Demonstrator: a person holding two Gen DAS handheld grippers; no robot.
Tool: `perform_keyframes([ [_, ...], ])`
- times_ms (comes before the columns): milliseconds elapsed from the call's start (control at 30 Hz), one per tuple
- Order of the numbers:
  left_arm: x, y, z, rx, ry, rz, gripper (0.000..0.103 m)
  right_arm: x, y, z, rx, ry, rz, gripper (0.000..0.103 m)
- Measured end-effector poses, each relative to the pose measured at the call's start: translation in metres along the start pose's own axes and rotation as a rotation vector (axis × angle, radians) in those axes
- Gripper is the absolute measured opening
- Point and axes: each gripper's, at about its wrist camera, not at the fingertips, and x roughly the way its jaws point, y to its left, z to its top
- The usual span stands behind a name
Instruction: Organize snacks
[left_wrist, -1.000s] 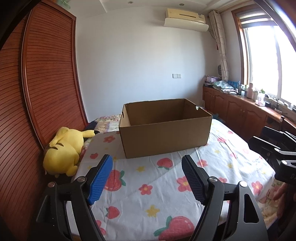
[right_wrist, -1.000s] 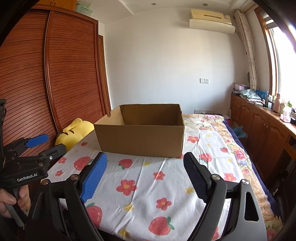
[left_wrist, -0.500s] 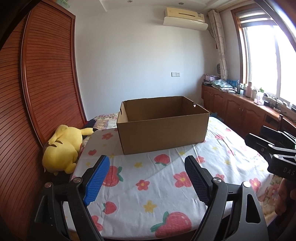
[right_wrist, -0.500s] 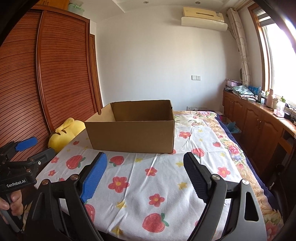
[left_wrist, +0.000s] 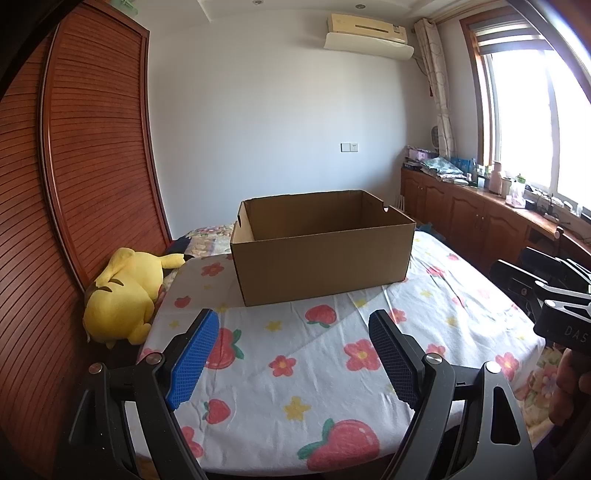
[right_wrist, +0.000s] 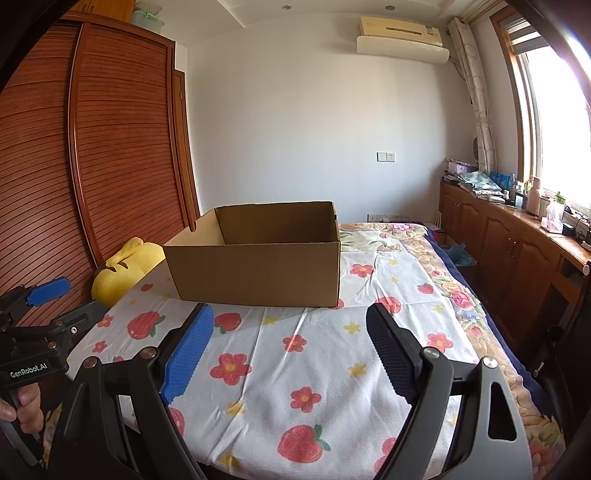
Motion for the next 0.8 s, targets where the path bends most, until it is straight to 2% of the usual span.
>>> perform_keyframes([
  [800,-0.0017,-0.0003,-0.0001,-0.007,-0.007,0.004,0.085,0.0005,0.0008,0.0002,-0.003,0.003,0.001,0.085],
])
